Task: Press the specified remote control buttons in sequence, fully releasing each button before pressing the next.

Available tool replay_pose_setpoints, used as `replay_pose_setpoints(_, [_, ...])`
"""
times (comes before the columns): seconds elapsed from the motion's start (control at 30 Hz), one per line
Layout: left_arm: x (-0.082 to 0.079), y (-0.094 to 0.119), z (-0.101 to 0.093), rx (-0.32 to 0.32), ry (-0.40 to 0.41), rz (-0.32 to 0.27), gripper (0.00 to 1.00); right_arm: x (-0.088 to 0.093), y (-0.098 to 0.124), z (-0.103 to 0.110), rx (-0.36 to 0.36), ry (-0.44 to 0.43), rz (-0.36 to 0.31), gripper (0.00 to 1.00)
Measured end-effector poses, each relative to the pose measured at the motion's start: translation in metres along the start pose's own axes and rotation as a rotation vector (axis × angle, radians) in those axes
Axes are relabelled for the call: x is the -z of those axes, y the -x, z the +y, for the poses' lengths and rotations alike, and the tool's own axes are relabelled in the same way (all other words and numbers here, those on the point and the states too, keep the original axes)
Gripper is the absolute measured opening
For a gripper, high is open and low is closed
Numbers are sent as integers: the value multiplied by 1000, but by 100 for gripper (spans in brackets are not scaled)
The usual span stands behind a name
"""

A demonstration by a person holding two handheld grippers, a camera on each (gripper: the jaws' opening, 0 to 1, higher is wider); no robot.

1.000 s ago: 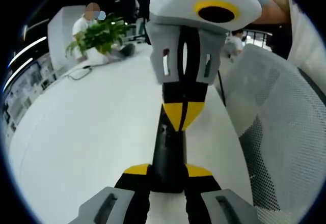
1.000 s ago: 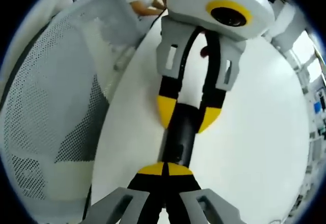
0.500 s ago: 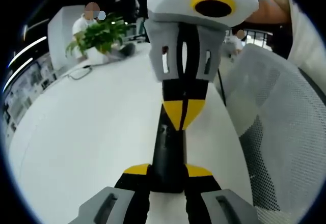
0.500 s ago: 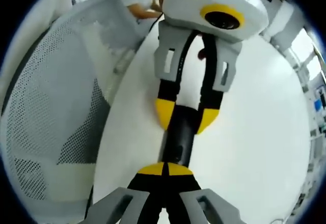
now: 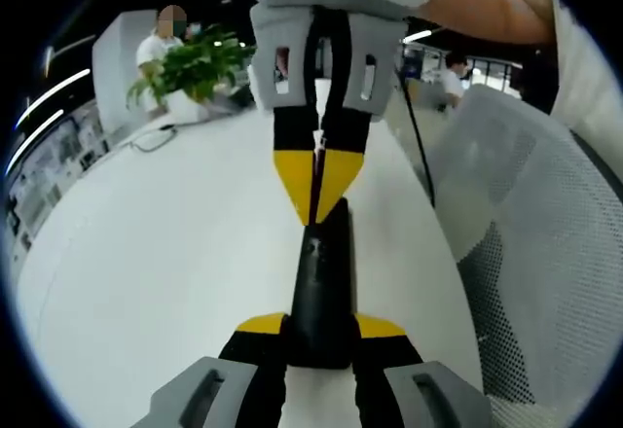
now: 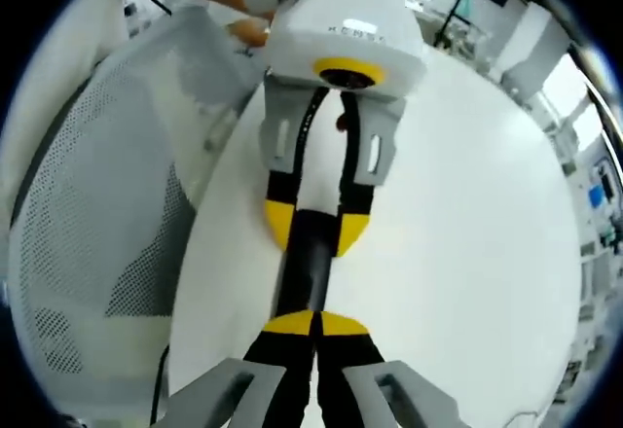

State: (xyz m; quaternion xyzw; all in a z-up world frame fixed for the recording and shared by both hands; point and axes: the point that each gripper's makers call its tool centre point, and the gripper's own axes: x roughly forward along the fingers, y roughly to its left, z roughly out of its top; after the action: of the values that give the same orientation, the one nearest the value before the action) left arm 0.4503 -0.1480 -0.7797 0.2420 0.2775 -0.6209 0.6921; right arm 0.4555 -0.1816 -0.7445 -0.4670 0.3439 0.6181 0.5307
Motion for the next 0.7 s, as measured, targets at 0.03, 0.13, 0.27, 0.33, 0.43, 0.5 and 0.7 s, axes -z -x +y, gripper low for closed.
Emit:
replay_pose_setpoints(0.03, [0,0,0,0,0,-1,24,0,1,-1,2,0,-1,0])
replay_pose_setpoints(0.13, [0,0,0,0,0,-1,24,-2,4,-4,10,-1,-7,0])
replay_pose_setpoints(0.27, [1,-1,1,0,0,-5,24,-4,4,-7,16,-3,-12,0])
replay_pose_setpoints(0.33, [1,-1,1,0,1,-6,24,-6,5,-7,17,-3,-19,0])
replay_pose_setpoints(0.43, [0,-1,1,1,1,-8,24,-7,2,-7,11,0,-17,0])
replay_pose_setpoints(0.5, [0,-1,1,1,0,-8,24,-6,0,-6,8,1,-12,0])
replay_pose_setpoints(0.7, [0,0,0,2,1,-12,24,-7,-10,1,-21,1,-12,0])
